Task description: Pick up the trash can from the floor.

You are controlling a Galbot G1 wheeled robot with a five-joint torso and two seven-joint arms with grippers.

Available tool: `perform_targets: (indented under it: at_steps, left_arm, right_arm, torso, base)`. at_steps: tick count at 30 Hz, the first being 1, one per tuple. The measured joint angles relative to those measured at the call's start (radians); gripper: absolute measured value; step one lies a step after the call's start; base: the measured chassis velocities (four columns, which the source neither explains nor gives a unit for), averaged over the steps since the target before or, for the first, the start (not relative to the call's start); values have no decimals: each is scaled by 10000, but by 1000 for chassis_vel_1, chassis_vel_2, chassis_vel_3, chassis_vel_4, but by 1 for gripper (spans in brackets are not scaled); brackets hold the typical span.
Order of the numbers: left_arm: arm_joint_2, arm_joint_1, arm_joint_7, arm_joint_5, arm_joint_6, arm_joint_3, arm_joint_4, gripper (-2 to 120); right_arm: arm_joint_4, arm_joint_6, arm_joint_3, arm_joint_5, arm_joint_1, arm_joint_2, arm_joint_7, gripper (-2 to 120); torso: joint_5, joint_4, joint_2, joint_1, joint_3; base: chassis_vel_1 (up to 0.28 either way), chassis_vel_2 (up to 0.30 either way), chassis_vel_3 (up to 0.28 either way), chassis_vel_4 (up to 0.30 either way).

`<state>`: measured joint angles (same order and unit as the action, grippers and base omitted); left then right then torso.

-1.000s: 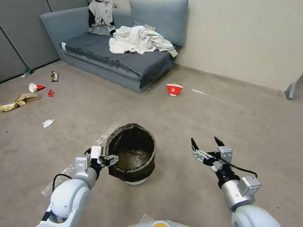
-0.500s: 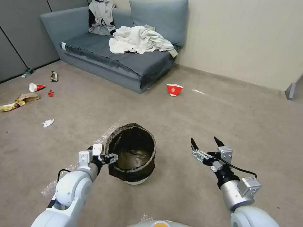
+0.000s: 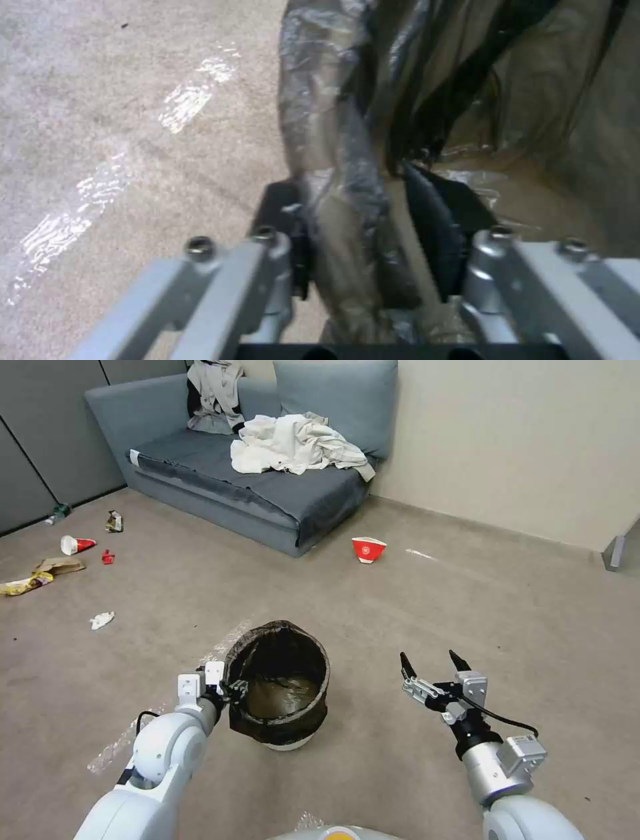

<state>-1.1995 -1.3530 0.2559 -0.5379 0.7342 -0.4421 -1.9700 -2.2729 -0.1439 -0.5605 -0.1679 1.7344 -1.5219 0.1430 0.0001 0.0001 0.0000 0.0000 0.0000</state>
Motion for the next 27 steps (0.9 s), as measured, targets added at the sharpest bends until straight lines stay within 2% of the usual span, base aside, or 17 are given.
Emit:
perform_targets:
  at_steps: [3, 4, 7, 13, 15, 22, 24, 27]
  left_arm:
    - [-50, 65, 97, 1, 0, 85, 27, 15]
    - [-50, 65, 97, 1, 0, 85, 27, 15]
    - [-72, 58, 139, -15, -9, 112, -4, 5]
    - [-45, -101, 121, -69, -536, 5, -257, 4]
    - [14, -337, -200, -204, -885, -231, -630, 3]
    - [52, -949, -685, -672, -1197, -767, -1644, 3]
    - [83, -1276, -1019, -799, -1360, -1068, -2211, 3]
    - [87, -1323, -1087, -805, -1388, -1124, -2296, 3]
  right_arm:
    - [6, 0, -26, 1, -5, 2, -6, 100]
    - [6, 0, -26, 1, -5, 2, -6, 100]
    - [6, 0, -33, 6, -5, -1, -22, 100]
    - [7, 0, -38, 14, -4, 11, -27, 100]
    - [12, -1, -36, 20, -12, 20, -28, 100]
    - [13, -25, -19, 29, -32, 40, -15, 100]
    - [34, -29, 0, 34, -47, 54, -9, 100]
    - [37, -30, 6, 35, -51, 56, -7, 100]
  torso:
    - [1, 0, 0, 0, 0]
    - [1, 0, 0, 0, 0]
    - [-2, -2, 0, 0, 0]
    - [-2, -1, -1, 0, 0]
    - [2, 0, -1, 0, 0]
    - [1, -1, 0, 0, -1]
    - [-1, 0, -1, 0, 0]
    - [0, 0, -1, 0, -1]
  base:
    - [0, 0, 0, 0]
    - [0, 0, 0, 0]
    - [0, 0, 0, 0]
    - [0, 0, 0, 0]
    - [0, 0, 0, 0]
    - [0, 0, 0, 0]
    - [0, 0, 0, 0]
    - [0, 0, 0, 0]
